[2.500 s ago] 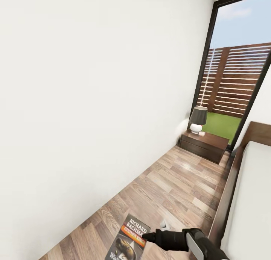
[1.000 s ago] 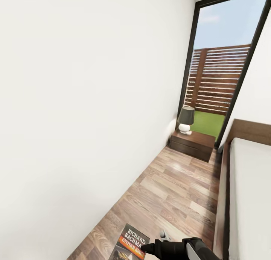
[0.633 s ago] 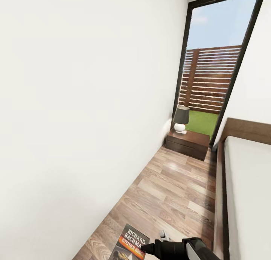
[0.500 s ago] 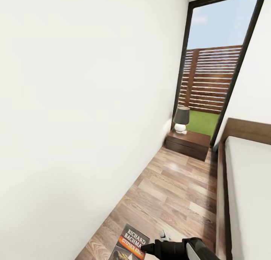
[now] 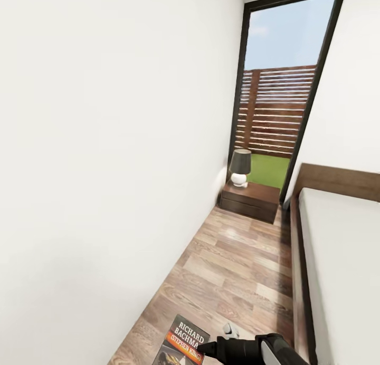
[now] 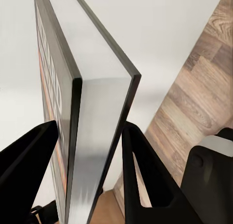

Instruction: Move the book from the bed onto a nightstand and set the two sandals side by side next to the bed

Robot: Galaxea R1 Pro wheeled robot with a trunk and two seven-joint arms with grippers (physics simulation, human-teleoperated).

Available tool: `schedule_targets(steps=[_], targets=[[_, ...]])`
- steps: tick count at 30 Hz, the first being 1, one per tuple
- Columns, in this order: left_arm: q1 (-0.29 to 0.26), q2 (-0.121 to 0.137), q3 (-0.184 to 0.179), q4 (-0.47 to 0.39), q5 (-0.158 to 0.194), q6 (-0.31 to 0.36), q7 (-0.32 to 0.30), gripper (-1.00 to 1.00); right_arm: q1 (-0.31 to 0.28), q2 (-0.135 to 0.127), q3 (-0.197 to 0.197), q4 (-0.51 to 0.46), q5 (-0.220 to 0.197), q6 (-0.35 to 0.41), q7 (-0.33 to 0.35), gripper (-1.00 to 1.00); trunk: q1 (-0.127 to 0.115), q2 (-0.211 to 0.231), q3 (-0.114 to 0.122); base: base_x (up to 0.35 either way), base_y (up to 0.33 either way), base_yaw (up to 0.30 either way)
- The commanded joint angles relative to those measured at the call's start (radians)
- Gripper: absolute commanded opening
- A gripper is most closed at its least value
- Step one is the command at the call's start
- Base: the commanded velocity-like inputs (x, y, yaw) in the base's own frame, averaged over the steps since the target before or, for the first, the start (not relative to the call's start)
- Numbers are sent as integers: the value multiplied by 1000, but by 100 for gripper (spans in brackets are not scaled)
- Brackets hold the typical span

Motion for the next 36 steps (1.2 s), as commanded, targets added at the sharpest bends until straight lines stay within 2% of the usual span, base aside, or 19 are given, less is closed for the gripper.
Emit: schedule_targets(steps=[1, 30, 36], targets=[[0, 0, -8, 1, 10, -4, -4, 100, -1, -1, 5, 0, -12, 8, -1, -100, 1, -2, -2, 60, 3, -265], [0, 0, -9, 0, 7, -21, -5, 100, -1, 1, 5, 0, -12, 8, -1, -100, 1, -2, -2, 7, 0, -270], [0, 0, -22, 0, 6, -28, -5, 100, -1, 1, 6, 0, -11, 8, -1, -100, 1, -2, -2, 0, 0, -149]])
